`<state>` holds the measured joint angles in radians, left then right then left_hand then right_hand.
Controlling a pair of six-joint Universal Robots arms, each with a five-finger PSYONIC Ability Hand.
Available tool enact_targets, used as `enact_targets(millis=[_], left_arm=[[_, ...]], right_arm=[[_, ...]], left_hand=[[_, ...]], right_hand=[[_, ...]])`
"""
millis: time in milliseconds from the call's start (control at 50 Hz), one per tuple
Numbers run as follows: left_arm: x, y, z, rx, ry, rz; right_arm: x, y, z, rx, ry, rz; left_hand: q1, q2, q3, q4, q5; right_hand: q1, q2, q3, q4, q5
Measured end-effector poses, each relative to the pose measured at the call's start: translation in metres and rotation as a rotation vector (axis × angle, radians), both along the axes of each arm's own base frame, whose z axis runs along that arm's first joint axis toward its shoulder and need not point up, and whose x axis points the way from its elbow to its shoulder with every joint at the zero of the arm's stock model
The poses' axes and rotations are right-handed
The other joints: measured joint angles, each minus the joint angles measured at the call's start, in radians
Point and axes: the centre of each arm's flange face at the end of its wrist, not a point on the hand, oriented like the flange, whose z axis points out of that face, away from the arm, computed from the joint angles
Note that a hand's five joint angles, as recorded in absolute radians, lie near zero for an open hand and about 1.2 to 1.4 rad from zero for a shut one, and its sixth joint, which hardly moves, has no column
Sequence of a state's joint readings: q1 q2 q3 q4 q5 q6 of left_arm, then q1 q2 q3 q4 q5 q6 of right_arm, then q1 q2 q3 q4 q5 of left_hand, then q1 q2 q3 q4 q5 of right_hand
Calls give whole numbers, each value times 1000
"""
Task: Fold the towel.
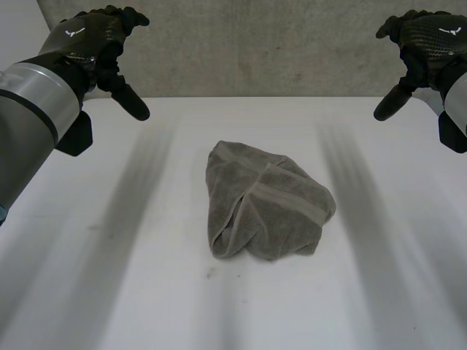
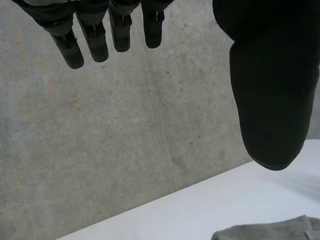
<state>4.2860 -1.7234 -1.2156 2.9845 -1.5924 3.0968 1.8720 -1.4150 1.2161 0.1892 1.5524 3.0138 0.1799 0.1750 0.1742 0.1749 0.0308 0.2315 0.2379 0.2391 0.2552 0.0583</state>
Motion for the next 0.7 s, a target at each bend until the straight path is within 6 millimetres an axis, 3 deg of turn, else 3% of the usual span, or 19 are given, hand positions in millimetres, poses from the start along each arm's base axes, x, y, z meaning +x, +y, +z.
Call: enact_targets(millis=[280, 440, 520, 700], left_arm=[[0, 2, 0, 11, -10, -5], [-6, -4, -16, 40, -44, -23], [-15, -15, -37, 68, -111, -49], [-56, -56, -120, 129, -325, -238]], right_arm=[[1, 1, -1, 0, 11, 8], [11, 2, -11, 9, 83, 93], [22, 2, -31, 46, 182, 195], [66, 27, -92, 168, 370, 485]], left_hand=[[0, -1, 0, 0, 0], [0, -1, 0, 0, 0], [0, -1, 0, 0, 0], [0, -1, 0, 0, 0]], right_hand=[[0, 0, 0, 0, 0], [0, 0, 0, 0, 0], [0, 0, 0, 0, 0], [0, 0, 0, 0, 0]])
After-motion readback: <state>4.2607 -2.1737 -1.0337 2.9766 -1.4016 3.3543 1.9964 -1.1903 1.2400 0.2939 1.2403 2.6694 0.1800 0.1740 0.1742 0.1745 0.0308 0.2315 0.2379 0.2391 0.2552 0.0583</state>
